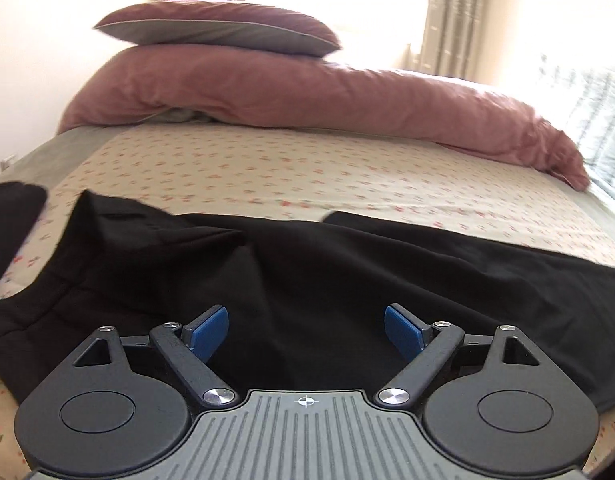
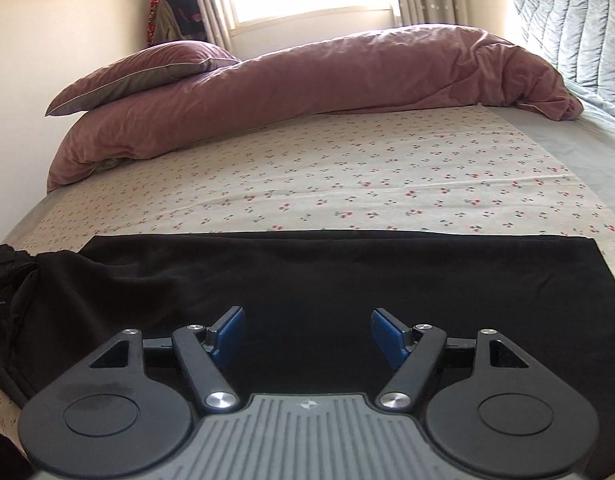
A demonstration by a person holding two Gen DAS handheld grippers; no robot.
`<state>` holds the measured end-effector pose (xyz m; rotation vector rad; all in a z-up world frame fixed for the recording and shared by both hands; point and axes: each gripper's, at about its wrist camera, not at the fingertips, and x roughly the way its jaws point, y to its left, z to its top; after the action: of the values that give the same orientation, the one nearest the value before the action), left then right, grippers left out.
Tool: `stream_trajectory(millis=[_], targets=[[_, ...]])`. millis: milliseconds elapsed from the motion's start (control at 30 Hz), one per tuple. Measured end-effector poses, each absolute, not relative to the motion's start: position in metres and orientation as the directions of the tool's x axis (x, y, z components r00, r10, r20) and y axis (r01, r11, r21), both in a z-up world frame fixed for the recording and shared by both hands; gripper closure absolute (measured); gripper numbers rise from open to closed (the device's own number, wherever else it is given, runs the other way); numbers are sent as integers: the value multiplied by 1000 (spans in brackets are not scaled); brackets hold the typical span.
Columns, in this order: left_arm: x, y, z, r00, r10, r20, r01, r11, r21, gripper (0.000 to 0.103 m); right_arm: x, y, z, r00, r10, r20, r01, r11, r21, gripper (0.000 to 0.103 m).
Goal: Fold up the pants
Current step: 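Move both open tools toward the trouser waistband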
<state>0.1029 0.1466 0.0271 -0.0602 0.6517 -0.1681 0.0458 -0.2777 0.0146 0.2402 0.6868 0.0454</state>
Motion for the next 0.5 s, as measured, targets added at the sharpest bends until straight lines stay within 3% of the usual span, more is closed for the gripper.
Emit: stream_trajectory(millis=[167,333,500], targets=[[126,203,22,821,-81,-565,-78,965,-251,16,61,-241,6,759,207,-617,-59,966,251,30],[142,226,8,846,-76,-528,-176,895,-411,19,69,-207,-2,729,294,-618,-177,953,245,30],[162,229,-5,856,-11,-517,-272,841,-467,31,63,-170,0,684,426,-593,-356,904,238,30]])
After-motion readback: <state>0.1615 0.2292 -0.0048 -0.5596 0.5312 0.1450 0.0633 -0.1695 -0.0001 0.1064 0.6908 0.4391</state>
